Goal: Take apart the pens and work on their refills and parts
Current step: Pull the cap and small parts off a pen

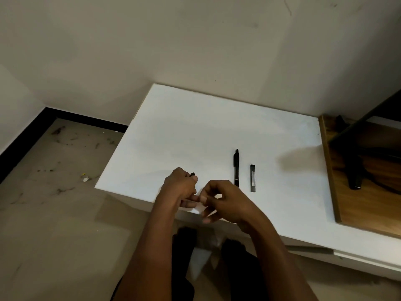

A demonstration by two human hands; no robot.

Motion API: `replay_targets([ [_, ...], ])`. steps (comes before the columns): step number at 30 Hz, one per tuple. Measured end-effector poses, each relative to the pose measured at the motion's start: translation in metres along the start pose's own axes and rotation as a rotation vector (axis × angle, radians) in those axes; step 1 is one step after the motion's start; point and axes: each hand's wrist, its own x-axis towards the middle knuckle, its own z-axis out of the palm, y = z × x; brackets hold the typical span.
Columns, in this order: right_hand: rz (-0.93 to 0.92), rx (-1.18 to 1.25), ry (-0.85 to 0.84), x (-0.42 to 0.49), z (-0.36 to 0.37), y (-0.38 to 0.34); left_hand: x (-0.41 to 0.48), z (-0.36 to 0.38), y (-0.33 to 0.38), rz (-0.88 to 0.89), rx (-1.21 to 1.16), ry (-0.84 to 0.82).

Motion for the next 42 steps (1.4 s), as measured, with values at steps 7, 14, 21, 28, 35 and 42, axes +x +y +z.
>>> replay_targets([
  [7, -0.001, 0.088, 0.225, 0.017, 0.023, -0.001, -0.005, -0.001, 0.001, 0.047, 0.030, 0.047],
  [14, -0.049, 0.026, 0.376, 0.031, 0.024, 0.000, 0.001, -0.004, 0.001, 0.073, -0.036, 0.044],
  [21, -0.149, -0.007, 0.586, 0.046, 0.014, -0.001, 0.007, 0.002, 0.004, 0.189, -0.114, 0.103],
  [28, -0.192, 0.038, 0.684, 0.052, 0.002, 0.001, 0.010, 0.005, 0.004, 0.257, -0.137, 0.102],
  [35, -0.165, 0.206, 0.648, 0.048, -0.007, -0.001, 0.012, 0.007, 0.006, 0.260, -0.164, 0.097],
  [42, -0.171, 0.254, 0.784, 0.038, -0.031, 0.003, 0.013, 0.008, 0.005, 0.237, -0.186, 0.061],
])
